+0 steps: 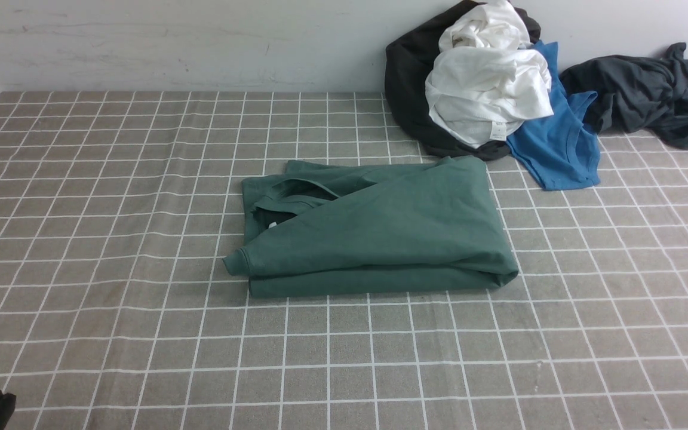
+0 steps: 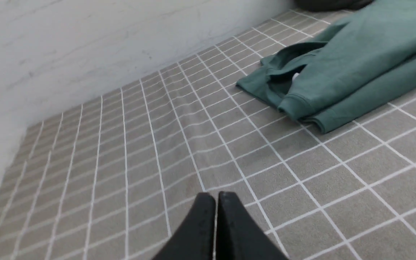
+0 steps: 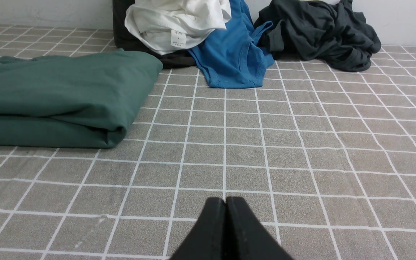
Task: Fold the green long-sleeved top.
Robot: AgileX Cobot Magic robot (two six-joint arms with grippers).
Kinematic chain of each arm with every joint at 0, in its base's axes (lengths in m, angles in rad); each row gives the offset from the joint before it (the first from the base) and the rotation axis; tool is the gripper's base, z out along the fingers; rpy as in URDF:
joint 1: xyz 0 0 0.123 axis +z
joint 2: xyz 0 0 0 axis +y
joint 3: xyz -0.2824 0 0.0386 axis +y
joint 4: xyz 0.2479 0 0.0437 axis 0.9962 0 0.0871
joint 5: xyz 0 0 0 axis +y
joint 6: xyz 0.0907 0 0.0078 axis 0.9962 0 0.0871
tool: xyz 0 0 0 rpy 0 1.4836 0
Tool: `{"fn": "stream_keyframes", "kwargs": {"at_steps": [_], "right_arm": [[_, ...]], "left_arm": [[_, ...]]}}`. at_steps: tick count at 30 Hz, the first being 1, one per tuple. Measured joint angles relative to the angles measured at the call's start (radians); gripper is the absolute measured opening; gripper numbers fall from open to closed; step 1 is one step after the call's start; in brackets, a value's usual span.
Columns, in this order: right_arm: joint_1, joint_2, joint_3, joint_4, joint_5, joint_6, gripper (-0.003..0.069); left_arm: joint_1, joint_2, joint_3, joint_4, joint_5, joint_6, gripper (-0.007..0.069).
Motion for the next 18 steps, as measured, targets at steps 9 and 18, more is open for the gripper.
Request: {"fn": "stream_keyframes", "kwargs": {"at_steps": [9, 18], "right_arm": [[0.0, 0.0, 0.0, 0.0, 0.0, 0.0, -0.0015], [0.0, 0.0, 0.0, 0.0, 0.0, 0.0, -0.0015]], "left_arm": [[0.028, 0.0, 0.017, 0.046, 0.115, -0.279, -0.0007], [0.028, 0.0, 0.017, -0.019, 0.117, -0.113, -0.0007]]}}
